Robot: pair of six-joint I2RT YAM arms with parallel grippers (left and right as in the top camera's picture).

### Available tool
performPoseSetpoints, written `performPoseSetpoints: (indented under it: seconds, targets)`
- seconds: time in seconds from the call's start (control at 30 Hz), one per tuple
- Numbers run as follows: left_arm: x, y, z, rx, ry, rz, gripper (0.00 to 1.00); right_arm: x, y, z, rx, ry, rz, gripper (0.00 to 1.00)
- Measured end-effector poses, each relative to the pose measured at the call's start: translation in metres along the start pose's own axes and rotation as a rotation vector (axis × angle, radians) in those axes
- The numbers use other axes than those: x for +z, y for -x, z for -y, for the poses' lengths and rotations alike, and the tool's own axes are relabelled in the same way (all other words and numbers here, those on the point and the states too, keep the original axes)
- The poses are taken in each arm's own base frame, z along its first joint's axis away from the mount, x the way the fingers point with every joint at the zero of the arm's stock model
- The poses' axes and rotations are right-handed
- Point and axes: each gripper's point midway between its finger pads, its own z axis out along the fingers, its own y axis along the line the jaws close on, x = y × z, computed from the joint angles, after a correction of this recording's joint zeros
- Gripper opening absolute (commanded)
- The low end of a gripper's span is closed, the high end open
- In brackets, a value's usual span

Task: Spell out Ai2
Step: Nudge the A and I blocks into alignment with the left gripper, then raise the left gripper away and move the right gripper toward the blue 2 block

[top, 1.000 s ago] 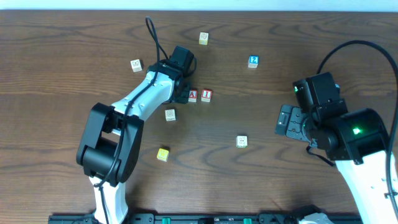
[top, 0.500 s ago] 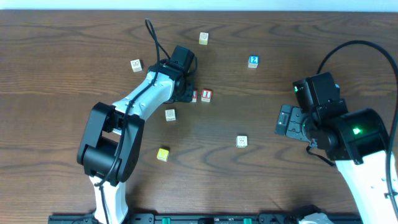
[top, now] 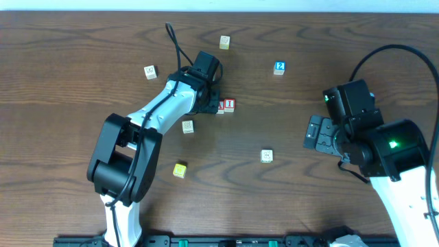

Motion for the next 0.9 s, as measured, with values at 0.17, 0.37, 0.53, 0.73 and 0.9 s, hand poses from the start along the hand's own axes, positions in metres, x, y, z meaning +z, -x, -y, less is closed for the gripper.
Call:
performPoseSetpoints:
  seconds: [0.17, 0.37, 0.53, 0.73, 0.9]
  targets:
    - [0.000, 0.002, -0.005, 0.000, 0.026, 0.009, 0.43, 0.000, 0.000, 0.000, 0.000, 0.000, 0.000, 0.99]
    - [-0.002, -0.005, -0.026, -0.018, 0.077, -0.030, 0.43, 0.000, 0.002, 0.000, 0.002, 0.000, 0.007, 0.99]
    - [-0.051, 0.002, -0.059, -0.038, 0.166, 0.003, 0.50, 0.005, 0.007, -0.004, 0.009, 0.007, 0.033, 0.99]
    - [-0.188, 0.030, -0.066, -0.044, 0.153, 0.279, 0.95, 0.017, 0.027, -0.014, 0.018, 0.016, 0.105, 0.99]
    - [-0.277, 0.013, -0.070, -0.027, 0.169, 0.450, 0.95, 0.057, 0.066, -0.032, 0.001, 0.002, 0.129, 0.99]
